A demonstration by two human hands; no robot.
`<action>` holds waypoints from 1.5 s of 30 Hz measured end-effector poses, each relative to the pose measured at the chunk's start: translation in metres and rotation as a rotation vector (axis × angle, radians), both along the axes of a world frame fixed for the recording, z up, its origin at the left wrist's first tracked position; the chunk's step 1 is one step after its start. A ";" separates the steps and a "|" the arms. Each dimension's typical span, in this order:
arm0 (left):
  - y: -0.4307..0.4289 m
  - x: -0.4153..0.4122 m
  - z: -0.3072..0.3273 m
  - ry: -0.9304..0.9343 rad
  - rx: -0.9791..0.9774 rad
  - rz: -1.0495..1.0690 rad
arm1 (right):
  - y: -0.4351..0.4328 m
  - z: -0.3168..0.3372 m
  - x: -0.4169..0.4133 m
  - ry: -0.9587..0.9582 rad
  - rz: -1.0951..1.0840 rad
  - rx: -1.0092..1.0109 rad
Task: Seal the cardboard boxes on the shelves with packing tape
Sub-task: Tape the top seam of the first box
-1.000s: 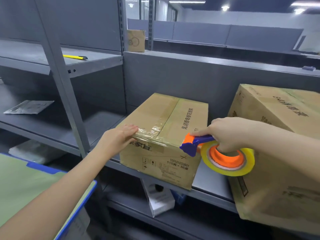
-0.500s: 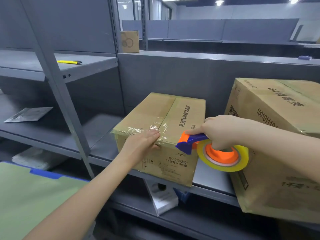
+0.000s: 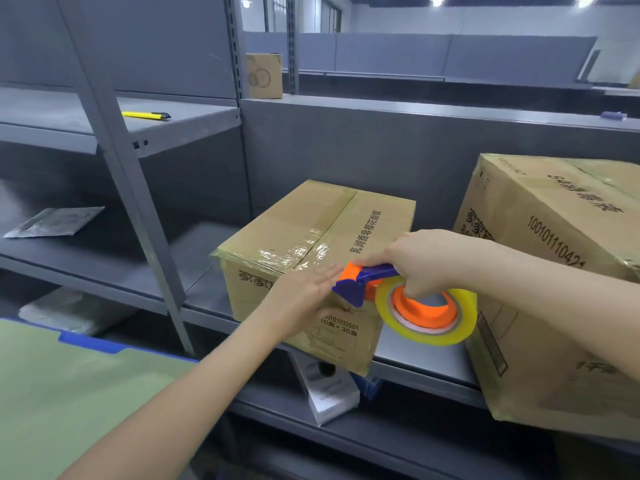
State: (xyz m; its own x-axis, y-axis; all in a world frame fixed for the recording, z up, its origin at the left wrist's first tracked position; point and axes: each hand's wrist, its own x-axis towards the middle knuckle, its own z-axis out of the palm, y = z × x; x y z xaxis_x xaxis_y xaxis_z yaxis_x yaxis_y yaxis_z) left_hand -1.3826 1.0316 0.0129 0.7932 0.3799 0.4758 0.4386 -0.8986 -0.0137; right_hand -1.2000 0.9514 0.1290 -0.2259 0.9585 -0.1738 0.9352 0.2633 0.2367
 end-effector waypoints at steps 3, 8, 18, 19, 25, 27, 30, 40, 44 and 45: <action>-0.004 0.005 0.001 -0.130 0.010 0.002 | -0.004 -0.003 0.005 -0.024 -0.010 0.036; -0.003 0.005 -0.003 -0.112 0.028 0.022 | -0.022 -0.012 0.016 0.023 -0.001 0.100; -0.009 0.006 0.001 -0.023 0.020 0.115 | -0.077 -0.008 0.069 0.067 -0.149 -0.024; -0.009 0.006 0.001 -0.011 0.015 0.121 | -0.079 -0.010 0.070 0.069 -0.155 -0.036; -0.003 0.006 -0.005 0.027 -0.079 0.182 | -0.065 -0.020 0.058 -0.051 -0.122 -0.076; -0.003 0.006 -0.004 0.047 -0.094 0.190 | -0.060 -0.022 0.054 -0.079 -0.107 -0.102; -0.004 0.003 -0.002 0.070 -0.087 0.158 | -0.052 -0.024 0.052 -0.100 -0.074 -0.085; -0.015 0.009 0.004 0.146 0.035 0.171 | -0.031 -0.041 0.031 -0.230 0.020 -0.137; -0.011 0.008 0.000 0.141 -0.027 0.168 | -0.031 -0.081 0.021 -0.215 -0.013 -0.262; -0.015 0.007 0.002 0.135 -0.020 0.170 | -0.029 -0.084 0.023 -0.151 -0.032 -0.271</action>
